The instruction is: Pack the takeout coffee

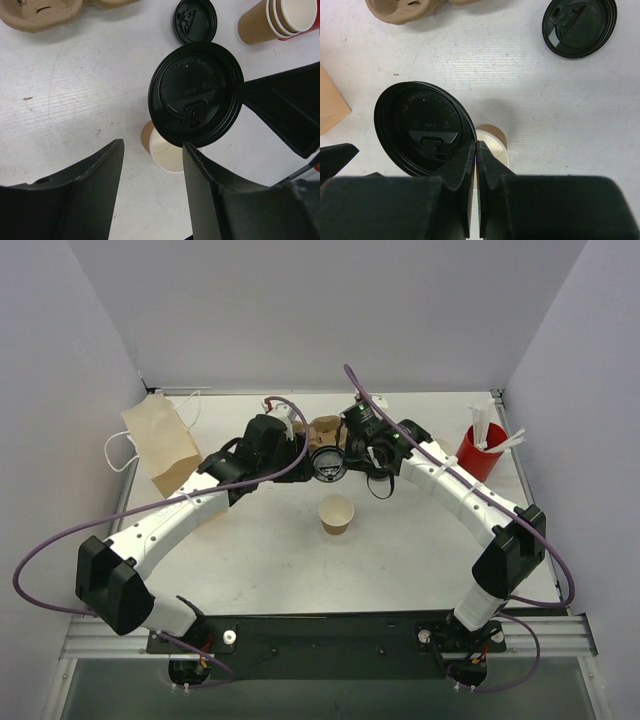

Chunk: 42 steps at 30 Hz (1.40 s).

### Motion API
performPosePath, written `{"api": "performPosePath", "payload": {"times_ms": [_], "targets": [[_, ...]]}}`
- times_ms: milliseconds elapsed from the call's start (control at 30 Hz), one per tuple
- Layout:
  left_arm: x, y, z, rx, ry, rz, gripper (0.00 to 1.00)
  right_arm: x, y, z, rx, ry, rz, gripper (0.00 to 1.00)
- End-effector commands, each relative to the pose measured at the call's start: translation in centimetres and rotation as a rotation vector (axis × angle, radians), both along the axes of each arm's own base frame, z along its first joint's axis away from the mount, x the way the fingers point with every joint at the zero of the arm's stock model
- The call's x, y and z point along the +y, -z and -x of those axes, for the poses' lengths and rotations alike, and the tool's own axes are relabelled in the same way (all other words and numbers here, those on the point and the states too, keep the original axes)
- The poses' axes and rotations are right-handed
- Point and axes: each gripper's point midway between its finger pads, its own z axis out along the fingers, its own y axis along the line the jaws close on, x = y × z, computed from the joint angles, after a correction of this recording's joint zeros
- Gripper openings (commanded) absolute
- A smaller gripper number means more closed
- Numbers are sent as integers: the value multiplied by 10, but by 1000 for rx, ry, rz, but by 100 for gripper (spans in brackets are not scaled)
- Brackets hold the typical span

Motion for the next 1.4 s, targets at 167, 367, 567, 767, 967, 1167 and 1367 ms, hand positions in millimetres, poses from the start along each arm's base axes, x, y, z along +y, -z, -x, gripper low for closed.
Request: {"api": "performPosePath", "payload": {"times_ms": [167,367,567,767,967,1167,1367], "targets": [[-7,-9,-20,-71,-10,-6,55,9,-22,12,-29,-20,-34,0],[-5,-7,-27,-78,-23,-33,50,11,-24,15,-33,-29,-26,0],[-4,-3,-30,-81,-29,-53,44,12,-25,16,-35,-37,-24,0],[-5,-4,-33,-88,-25,-58,39,15,-23,19,-32,-52,-18,0],[-5,-1,-33,-85,-21,-65,27,15,-22,19,-29,-57,-15,0],[-7,-3,-32,-83,-9,-63,8,15,-23,21,-31,-64,-16,4],[-7,-3,-26,-68,14,-61,0,0,-29,23,-104,-74,4,34]]}}
